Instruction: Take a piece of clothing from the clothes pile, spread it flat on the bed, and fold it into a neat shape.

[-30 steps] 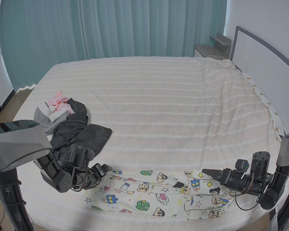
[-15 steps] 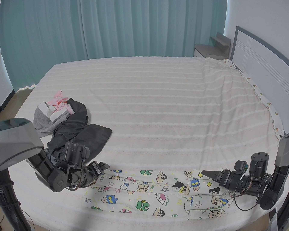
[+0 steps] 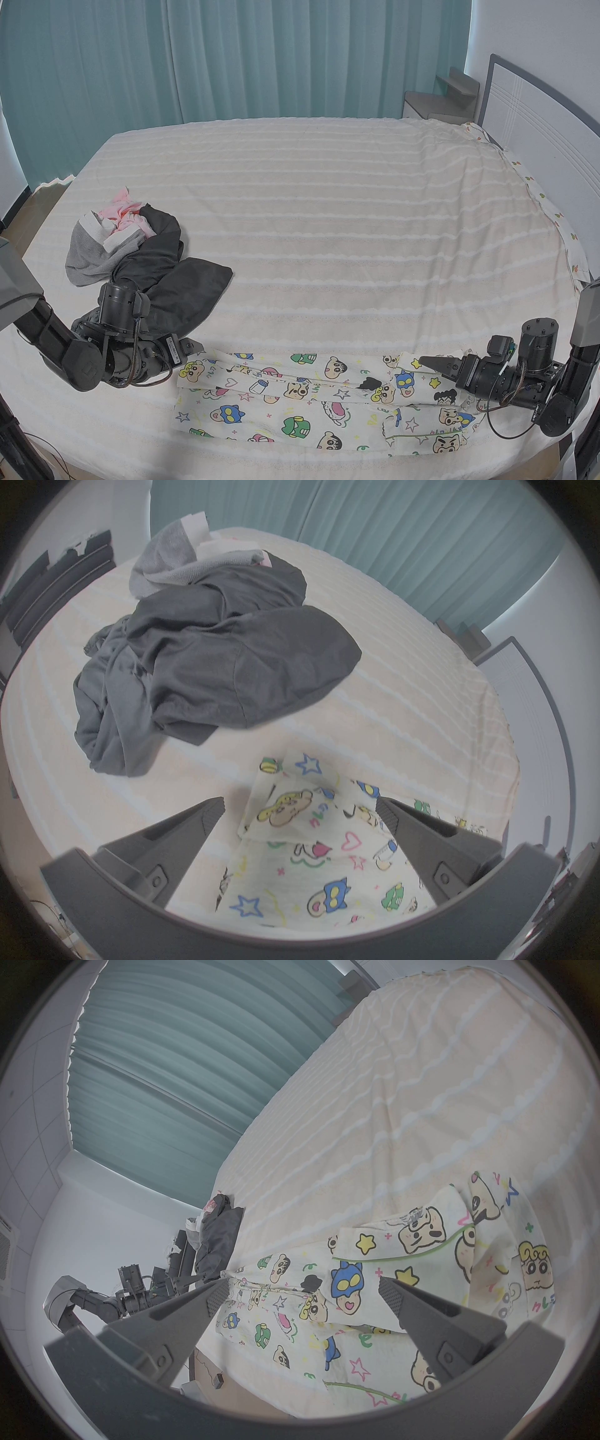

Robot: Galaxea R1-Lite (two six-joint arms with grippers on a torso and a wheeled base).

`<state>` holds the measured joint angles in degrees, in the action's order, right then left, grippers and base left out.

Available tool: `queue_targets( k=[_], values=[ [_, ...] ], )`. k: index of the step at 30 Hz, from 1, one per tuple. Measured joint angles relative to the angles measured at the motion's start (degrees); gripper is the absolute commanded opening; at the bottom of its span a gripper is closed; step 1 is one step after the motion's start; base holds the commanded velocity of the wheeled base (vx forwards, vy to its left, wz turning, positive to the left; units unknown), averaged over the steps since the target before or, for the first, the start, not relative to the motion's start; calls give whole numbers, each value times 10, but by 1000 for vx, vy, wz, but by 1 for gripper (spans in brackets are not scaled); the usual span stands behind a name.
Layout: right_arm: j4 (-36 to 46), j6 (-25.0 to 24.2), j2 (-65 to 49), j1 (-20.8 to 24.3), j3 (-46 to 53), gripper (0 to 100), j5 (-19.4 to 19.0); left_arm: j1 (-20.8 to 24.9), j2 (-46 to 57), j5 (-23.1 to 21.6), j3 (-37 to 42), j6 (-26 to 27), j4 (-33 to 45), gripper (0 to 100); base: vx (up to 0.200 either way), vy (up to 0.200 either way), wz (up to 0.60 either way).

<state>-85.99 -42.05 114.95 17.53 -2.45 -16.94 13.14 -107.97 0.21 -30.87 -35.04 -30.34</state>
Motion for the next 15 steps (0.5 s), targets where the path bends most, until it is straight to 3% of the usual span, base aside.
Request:
queue_targets(
  k=[6, 15],
  values=[
    [0, 1, 2, -10, 1, 100, -5, -9, 9, -27, 37, 26, 0, 100, 0, 0, 0],
    [0, 3, 5, -15, 2, 100, -12, -10, 53, -30, 89, 47, -1, 100, 0, 0, 0]
  ],
)
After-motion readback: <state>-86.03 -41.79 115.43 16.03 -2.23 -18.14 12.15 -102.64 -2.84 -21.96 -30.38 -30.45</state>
